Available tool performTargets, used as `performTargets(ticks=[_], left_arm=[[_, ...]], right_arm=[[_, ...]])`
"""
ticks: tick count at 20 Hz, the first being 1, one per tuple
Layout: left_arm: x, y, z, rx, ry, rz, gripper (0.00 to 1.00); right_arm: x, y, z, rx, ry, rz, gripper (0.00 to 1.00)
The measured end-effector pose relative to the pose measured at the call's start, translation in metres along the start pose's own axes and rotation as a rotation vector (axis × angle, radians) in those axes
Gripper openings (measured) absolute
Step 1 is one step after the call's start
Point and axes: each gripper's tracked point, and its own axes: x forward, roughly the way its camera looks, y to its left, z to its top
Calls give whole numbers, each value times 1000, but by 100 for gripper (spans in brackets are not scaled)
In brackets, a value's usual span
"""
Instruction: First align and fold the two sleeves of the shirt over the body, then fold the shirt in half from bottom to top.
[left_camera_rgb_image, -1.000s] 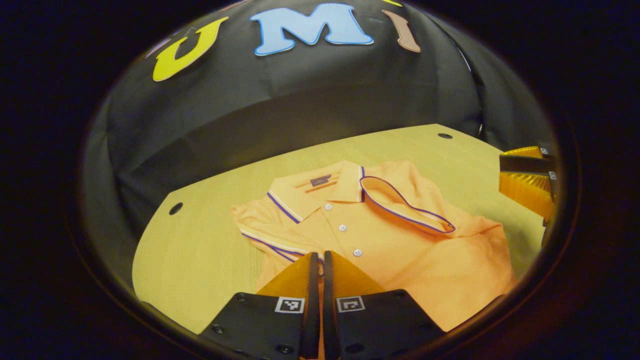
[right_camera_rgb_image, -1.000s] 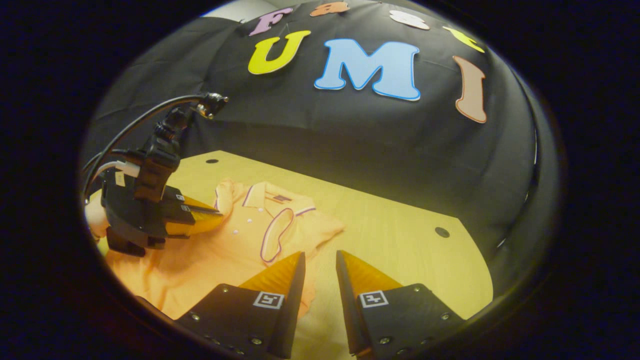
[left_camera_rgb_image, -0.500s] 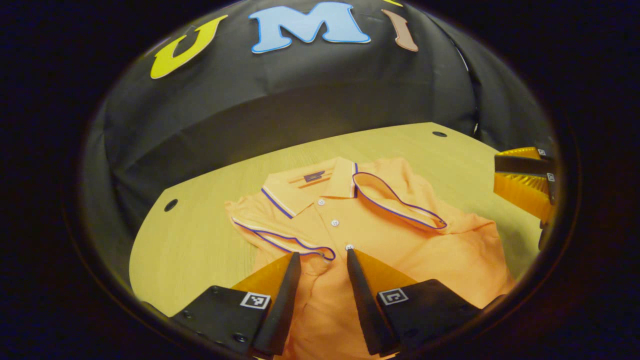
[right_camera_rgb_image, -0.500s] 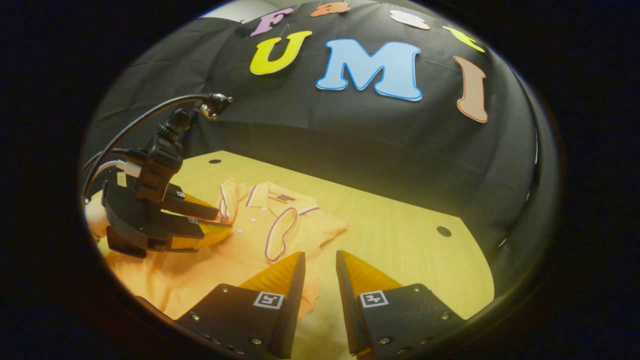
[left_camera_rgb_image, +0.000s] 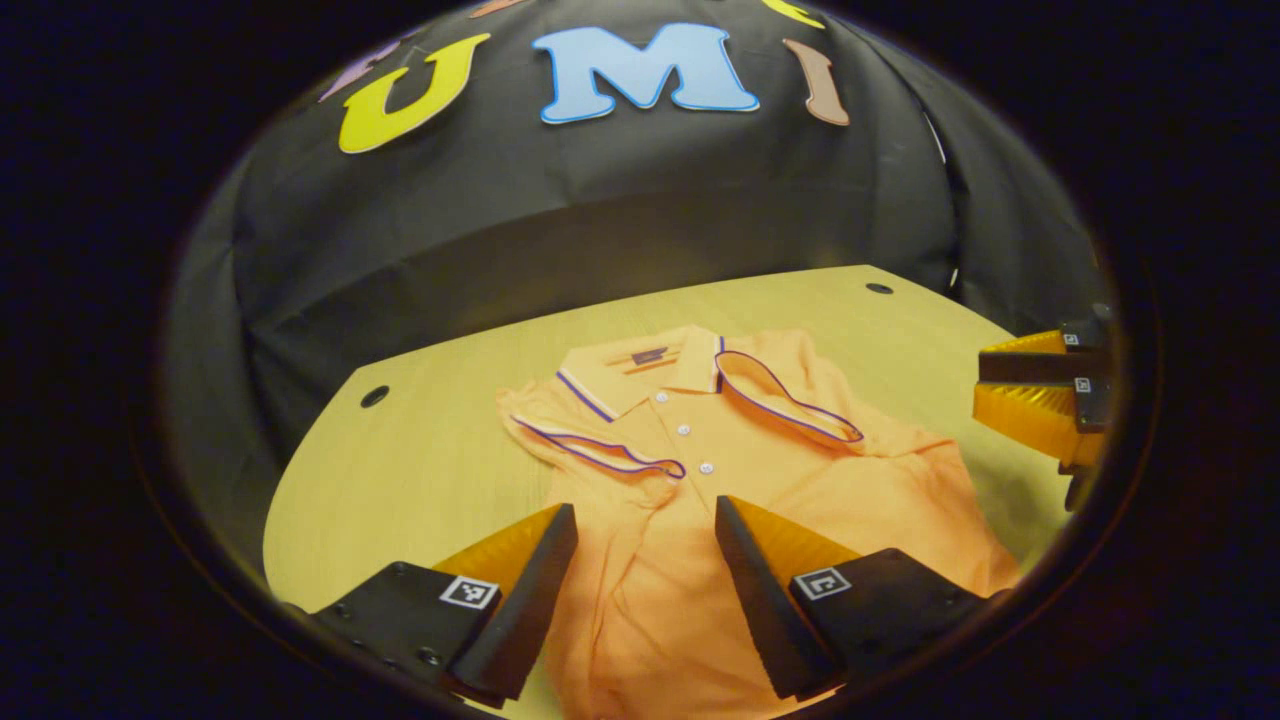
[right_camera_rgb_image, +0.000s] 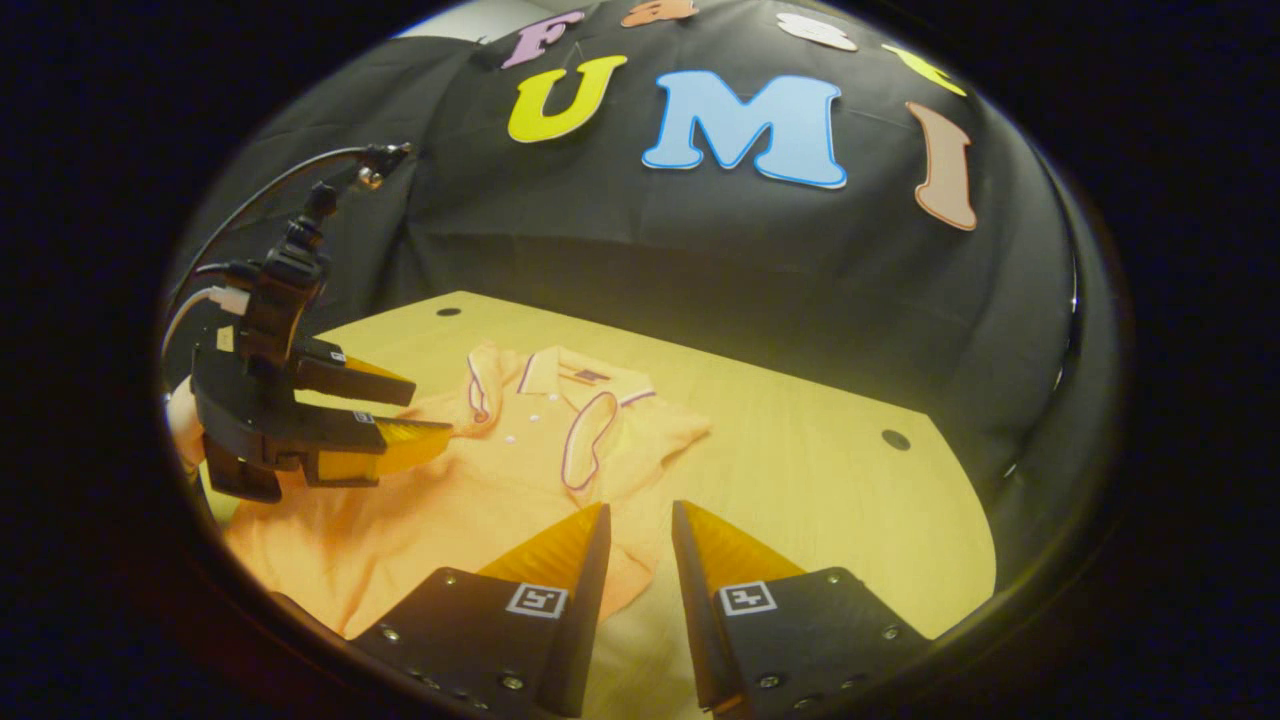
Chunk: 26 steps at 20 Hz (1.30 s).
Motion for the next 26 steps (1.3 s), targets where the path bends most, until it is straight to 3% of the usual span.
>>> performTargets(ticks=[3, 4, 5, 6, 11, 12, 14, 19, 20, 21, 23, 26], left_arm=[[-31, 4, -11, -29, -15, 7, 96], [-41, 4, -18, -28, -10, 7, 92], [-50, 3, -24, -25, -10, 1, 96], [-61, 1, -31, -22, -7, -6, 92], [-113, -9, -70, -54, 10, -43, 96], [-123, -8, -81, -56, 18, -42, 92], [-143, -7, -101, -64, 28, -38, 96], [-181, -7, -153, -97, 68, -25, 96], [-187, -7, -161, -101, 73, -20, 88], [-189, -6, -170, -108, 80, -16, 96], [-194, -5, -172, -116, 67, -4, 93], [-195, -4, -172, -116, 40, 7, 96]], right_arm=[[-18, 13, -16, 28, 31, 44, 41], [-24, 18, -21, 33, 43, 55, 54], [-29, 20, -27, 29, 56, 59, 58], [-35, 24, -32, 22, 67, 65, 58], [-72, 49, -56, 30, 112, 123, 62], [-81, 53, -63, 31, 120, 130, 71], [-94, 60, -73, 25, 134, 134, 72], [-122, 83, -110, 43, 181, 178, 72], [-125, 85, -119, 42, 194, 177, 72], [-126, 87, -127, 39, 208, 176, 72], [-128, 91, -139, 41, 231, 181, 72], [-129, 90, -137, 69, 205, 174, 72]])
